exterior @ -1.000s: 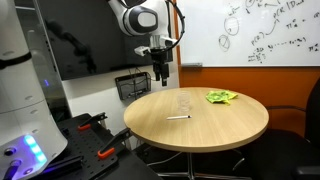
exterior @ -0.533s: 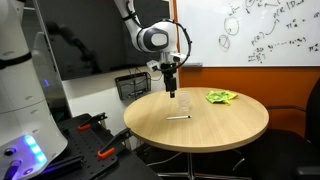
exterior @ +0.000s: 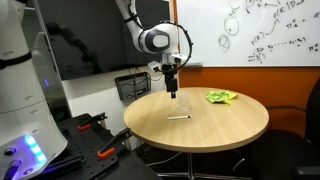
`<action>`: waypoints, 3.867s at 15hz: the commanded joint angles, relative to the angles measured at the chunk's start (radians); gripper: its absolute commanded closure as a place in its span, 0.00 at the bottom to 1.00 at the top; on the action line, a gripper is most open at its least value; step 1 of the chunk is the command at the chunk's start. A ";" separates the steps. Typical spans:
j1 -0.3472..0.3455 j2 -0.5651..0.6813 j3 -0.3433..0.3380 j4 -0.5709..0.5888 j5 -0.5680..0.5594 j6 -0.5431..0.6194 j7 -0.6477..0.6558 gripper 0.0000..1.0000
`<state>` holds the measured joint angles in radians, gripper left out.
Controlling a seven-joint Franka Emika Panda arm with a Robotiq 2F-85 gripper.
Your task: Put the pen in the mug
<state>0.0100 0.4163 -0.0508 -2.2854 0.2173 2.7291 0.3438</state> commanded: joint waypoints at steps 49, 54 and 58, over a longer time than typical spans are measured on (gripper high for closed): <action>-0.008 0.310 -0.062 0.301 -0.056 0.196 -0.144 0.96; -0.198 0.236 0.138 0.234 -0.088 0.240 -0.446 0.96; -0.426 0.213 0.381 0.208 -0.058 0.209 -0.715 0.96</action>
<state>-0.2609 0.6598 0.1705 -2.0319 0.1439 2.9391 -0.1994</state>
